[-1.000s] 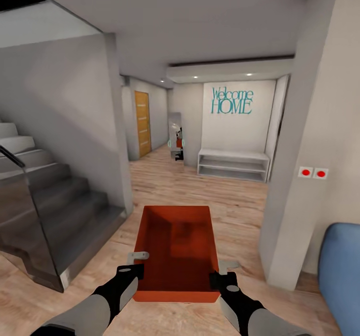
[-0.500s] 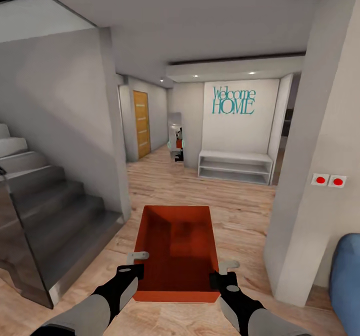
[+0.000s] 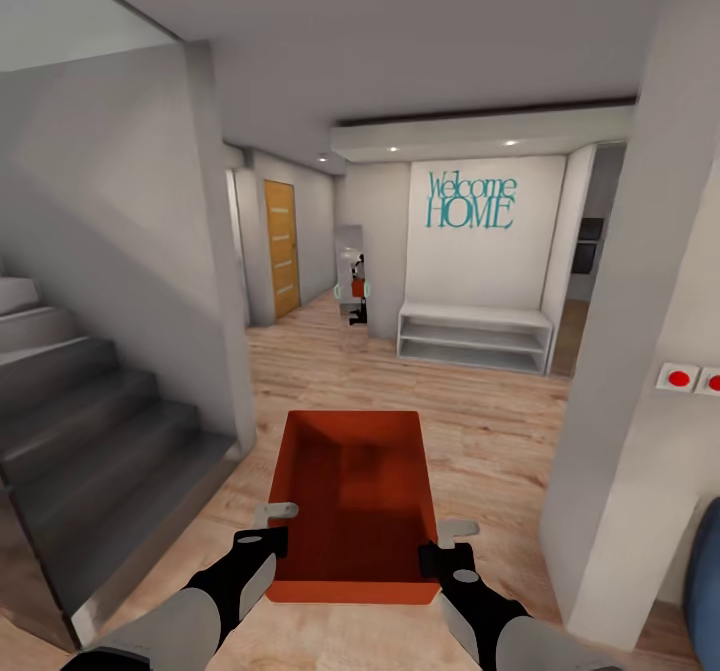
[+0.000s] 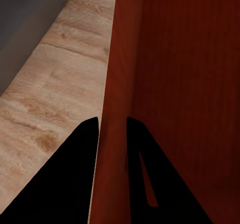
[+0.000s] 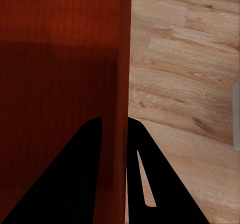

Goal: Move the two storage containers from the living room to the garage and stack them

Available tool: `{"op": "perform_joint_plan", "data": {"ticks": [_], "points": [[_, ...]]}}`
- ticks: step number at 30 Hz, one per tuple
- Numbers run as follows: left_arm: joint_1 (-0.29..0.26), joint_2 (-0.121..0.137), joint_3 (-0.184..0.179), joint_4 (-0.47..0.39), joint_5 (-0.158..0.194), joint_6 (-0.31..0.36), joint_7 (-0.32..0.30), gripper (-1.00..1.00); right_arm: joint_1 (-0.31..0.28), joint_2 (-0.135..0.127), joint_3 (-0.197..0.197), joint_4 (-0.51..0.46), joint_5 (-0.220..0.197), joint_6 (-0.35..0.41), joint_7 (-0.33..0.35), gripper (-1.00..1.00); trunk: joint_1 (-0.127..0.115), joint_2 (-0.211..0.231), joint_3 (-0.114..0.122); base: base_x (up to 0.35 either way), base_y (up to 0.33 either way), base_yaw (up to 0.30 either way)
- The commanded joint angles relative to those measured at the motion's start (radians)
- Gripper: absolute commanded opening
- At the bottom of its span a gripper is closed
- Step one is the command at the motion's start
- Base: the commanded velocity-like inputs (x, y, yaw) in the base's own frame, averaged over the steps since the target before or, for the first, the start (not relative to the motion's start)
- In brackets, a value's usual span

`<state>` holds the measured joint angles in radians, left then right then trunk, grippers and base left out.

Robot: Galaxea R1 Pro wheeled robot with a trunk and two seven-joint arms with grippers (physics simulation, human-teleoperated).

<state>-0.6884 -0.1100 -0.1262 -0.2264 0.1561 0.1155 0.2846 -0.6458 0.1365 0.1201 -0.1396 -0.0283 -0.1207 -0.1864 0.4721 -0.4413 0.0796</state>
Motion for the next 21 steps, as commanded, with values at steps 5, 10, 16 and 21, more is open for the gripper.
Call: {"op": "perform_joint_plan", "data": {"ticks": [5,10,16,21], "points": [[0.0,0.036,0.016,-0.005,-0.018,-0.023,0.033,-1.0,0.0,-0.001,-0.019,0.002,-0.009,0.0,0.005,-1.0,0.001,-0.001,0.0,0.322,0.0,0.0],[0.0,0.036,0.016,-0.005,-0.018,-0.023,0.033,-1.0,0.0,-0.001,-0.019,0.002,-0.009,0.0,0.005,-1.0,0.001,-0.001,0.0,0.322,0.0,0.0],[0.0,0.037,0.016,-0.005,-0.018,-0.023,0.033,-1.0,0.0,-0.001,-0.019,0.002,-0.008,0.0,0.005,-1.0,0.001,-0.001,0.0,0.322,0.0,0.0],[0.0,0.038,0.016,-0.005,-0.018,-0.023,0.033,-1.0,0.0,0.0,-0.019,0.002,-0.008,0.0,0.005,-1.0,0.001,-0.001,0.0,0.322,0.0,0.0]]}}
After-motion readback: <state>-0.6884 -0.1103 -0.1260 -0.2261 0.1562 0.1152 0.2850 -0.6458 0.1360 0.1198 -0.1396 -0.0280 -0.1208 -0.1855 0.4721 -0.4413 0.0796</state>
